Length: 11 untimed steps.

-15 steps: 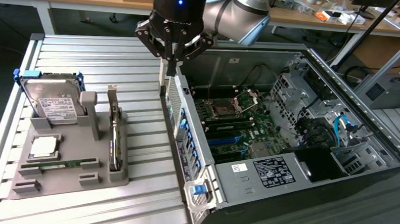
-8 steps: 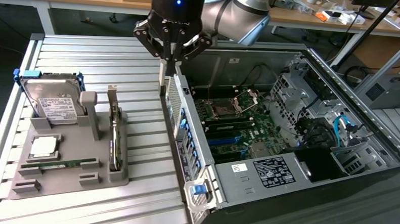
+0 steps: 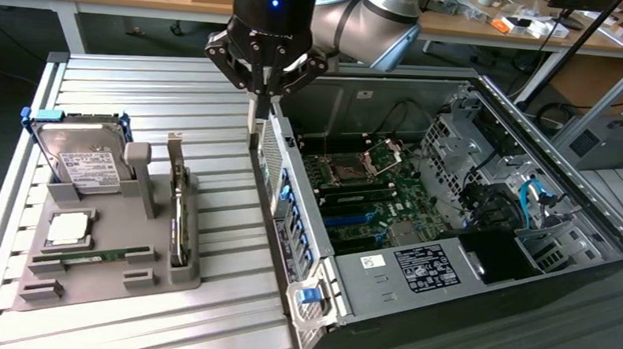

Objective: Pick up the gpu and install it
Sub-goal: 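Reach for the gpu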

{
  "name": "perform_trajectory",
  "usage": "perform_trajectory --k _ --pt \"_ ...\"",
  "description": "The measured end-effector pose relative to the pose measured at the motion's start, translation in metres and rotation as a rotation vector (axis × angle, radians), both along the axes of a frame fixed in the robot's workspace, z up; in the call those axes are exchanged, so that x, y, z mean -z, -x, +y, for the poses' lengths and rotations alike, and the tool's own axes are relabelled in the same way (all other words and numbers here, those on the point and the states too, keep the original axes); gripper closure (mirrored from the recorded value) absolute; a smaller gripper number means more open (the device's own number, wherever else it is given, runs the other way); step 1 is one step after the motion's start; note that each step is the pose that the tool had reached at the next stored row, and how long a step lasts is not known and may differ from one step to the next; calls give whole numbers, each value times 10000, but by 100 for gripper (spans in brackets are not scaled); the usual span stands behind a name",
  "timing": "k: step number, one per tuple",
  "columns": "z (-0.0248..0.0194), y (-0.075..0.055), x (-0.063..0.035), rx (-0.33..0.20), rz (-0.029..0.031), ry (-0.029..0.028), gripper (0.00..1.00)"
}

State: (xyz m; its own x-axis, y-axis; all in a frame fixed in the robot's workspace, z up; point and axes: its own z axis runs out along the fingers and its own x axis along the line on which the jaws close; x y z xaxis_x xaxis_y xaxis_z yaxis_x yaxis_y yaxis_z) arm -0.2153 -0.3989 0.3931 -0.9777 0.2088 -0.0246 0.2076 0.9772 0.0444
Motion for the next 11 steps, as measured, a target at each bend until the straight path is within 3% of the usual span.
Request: perform_trajectory --k 11 --pt "0 40 0 0 0 0 89"
